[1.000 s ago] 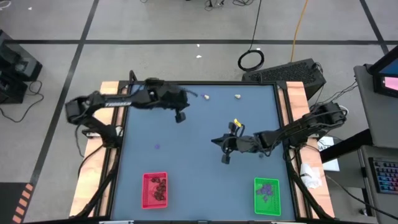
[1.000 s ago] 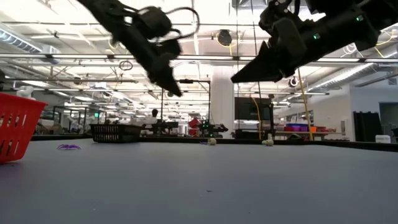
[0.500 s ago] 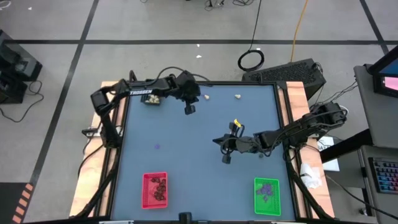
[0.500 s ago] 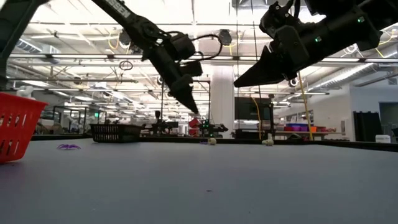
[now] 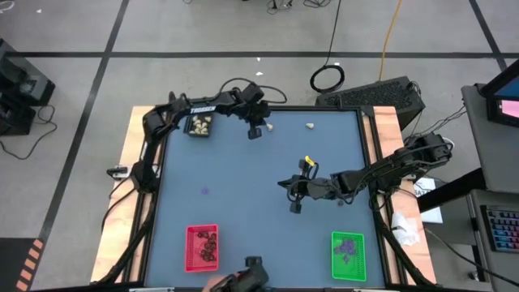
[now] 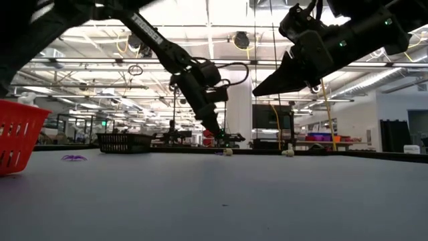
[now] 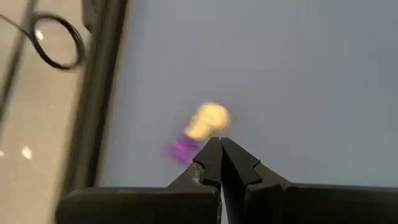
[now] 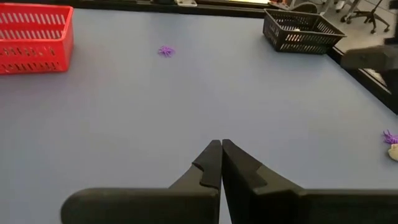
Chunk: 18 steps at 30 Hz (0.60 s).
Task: Sort Halloween decoration
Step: Put the white skull toy into the black basket
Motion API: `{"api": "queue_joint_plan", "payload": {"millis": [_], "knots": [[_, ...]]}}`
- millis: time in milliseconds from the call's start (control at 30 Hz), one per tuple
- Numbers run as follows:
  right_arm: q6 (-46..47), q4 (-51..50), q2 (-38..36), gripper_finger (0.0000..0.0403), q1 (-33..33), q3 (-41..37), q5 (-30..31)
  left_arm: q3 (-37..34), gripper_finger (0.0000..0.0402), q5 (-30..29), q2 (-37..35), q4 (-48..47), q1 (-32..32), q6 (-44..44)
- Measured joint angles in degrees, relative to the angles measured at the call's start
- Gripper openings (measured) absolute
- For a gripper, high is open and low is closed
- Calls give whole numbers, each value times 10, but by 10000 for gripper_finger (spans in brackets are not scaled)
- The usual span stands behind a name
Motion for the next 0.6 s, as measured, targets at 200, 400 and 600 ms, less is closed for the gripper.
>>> {"api": "queue_joint_plan", "payload": {"millis": [200, 400, 600], "knots": [[-2, -9, 0, 0, 0, 0, 0, 54, 8, -7, 37, -16, 1, 59], [-2, -24, 0, 0, 0, 0, 0, 81, 72, -8, 55, -13, 4, 81], [-2, -29, 0, 0, 0, 0, -1, 91, 141, -9, 67, -14, 12, 91]]}}
